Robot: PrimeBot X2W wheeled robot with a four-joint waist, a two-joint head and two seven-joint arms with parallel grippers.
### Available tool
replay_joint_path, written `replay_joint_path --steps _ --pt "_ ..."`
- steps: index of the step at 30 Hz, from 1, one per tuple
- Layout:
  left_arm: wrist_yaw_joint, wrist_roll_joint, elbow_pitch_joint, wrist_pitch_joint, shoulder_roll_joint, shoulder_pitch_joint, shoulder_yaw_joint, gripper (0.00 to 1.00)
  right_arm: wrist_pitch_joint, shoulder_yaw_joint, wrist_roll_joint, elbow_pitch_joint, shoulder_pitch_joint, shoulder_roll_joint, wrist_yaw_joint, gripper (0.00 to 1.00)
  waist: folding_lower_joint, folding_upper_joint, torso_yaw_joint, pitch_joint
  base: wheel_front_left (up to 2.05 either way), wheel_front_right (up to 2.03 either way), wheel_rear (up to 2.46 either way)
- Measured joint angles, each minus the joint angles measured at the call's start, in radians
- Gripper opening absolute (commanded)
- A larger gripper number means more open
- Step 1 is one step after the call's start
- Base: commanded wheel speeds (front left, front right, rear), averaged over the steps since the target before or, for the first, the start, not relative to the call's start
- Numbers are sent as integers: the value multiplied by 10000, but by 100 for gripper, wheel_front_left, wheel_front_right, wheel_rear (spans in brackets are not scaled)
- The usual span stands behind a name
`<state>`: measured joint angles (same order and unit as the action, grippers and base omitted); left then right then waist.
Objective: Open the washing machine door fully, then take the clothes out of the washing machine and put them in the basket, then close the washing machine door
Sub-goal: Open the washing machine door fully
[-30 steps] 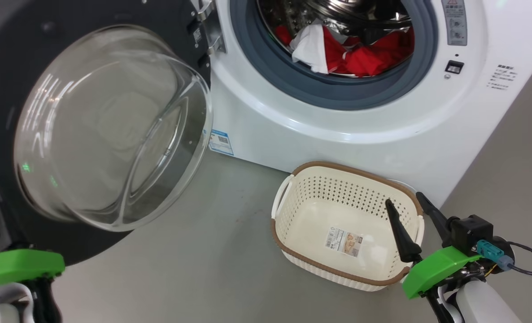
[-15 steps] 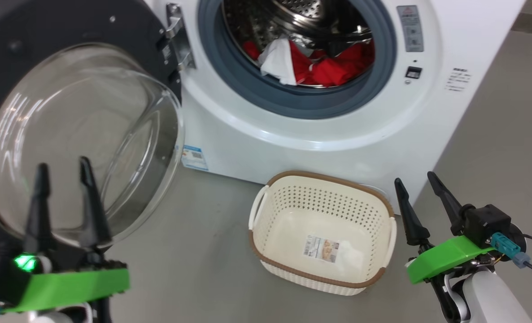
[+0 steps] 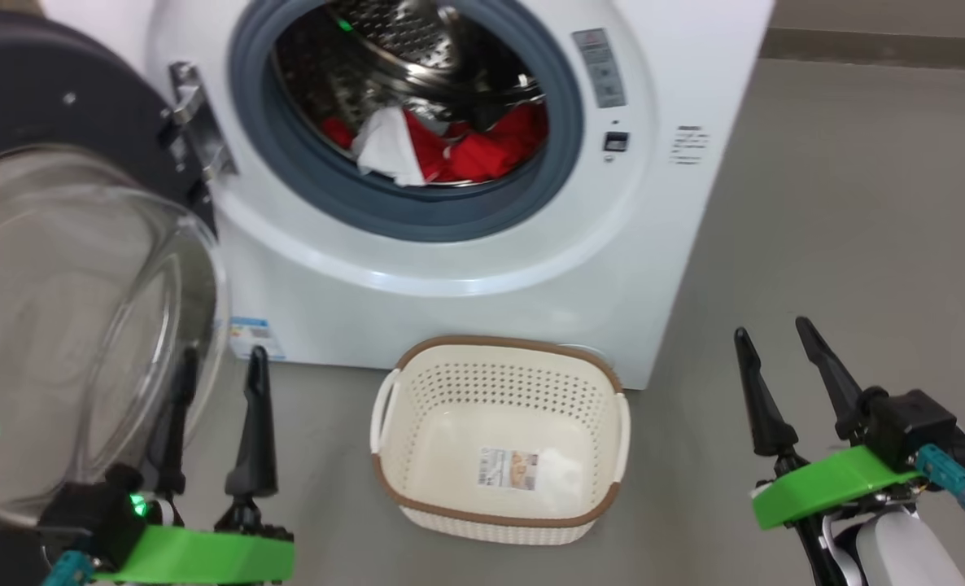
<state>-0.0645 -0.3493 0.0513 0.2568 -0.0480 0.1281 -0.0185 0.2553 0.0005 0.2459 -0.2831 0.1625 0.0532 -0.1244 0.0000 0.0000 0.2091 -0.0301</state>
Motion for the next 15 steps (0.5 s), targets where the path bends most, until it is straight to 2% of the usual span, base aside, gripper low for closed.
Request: replay_joint_path --steps 6,15 --pt "-334 253 435 -2 -19 -462 -61 100 0 -178 -12 242 -362 -17 0 100 0 0 -828 119 0 0 0" --pt "-520 395 700 -2 -6 -1011 230 100 0 -130 4 382 -735 -10 0 100 0 0 -1913 235 0 0 0"
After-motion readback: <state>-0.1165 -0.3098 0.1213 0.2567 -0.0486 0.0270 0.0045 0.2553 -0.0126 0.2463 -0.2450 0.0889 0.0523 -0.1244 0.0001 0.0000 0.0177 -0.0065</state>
